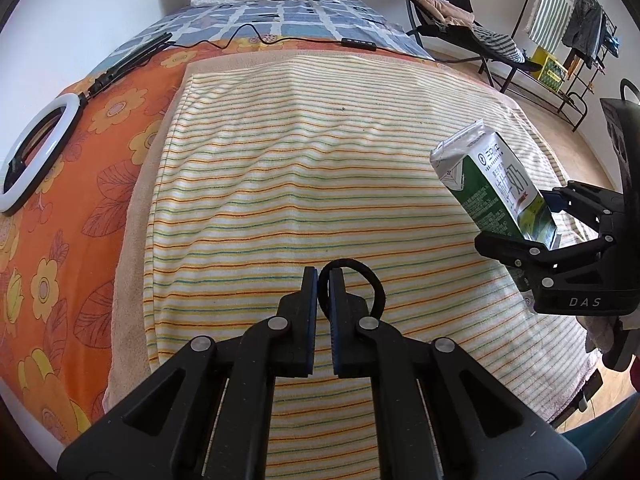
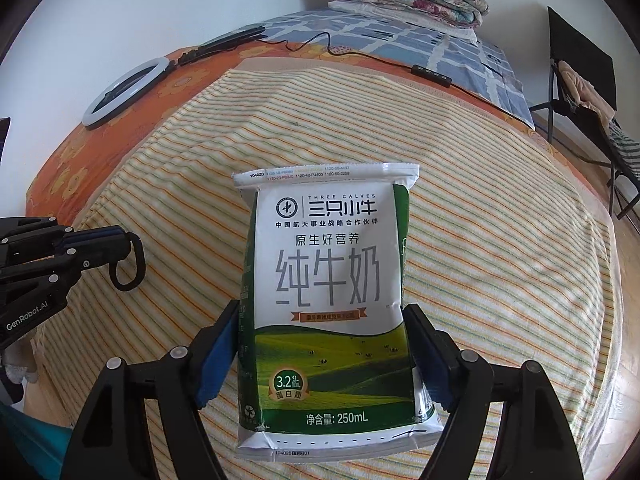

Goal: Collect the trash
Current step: 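Carry the hair tie and milk carton over the blue basket with both tools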

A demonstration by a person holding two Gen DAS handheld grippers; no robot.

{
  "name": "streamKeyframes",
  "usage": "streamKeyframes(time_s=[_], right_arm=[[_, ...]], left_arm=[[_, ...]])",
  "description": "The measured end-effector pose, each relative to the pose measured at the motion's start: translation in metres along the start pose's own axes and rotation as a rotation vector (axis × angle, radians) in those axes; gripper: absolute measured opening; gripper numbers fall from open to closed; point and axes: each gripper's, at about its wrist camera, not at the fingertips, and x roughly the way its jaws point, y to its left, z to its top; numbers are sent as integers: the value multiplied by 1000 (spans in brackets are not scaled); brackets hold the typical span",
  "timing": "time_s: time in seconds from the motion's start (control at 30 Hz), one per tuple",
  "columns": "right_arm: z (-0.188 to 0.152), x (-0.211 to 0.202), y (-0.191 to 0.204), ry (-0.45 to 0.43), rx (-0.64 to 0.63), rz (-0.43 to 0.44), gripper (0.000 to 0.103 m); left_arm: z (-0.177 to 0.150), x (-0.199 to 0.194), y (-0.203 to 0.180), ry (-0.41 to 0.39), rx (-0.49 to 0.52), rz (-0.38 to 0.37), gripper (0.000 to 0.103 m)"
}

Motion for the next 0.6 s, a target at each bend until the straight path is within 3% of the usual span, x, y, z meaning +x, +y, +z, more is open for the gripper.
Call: streamKeyframes(time_s=[0.3, 0.6], right_arm=[[-31, -42, -1, -33, 33, 20, 81], [-69, -93, 4, -68, 60, 34, 81]], left_arm=[[-4, -43, -21, -84, 54, 14, 4], [-32, -92, -50, -145, 90, -18, 4]])
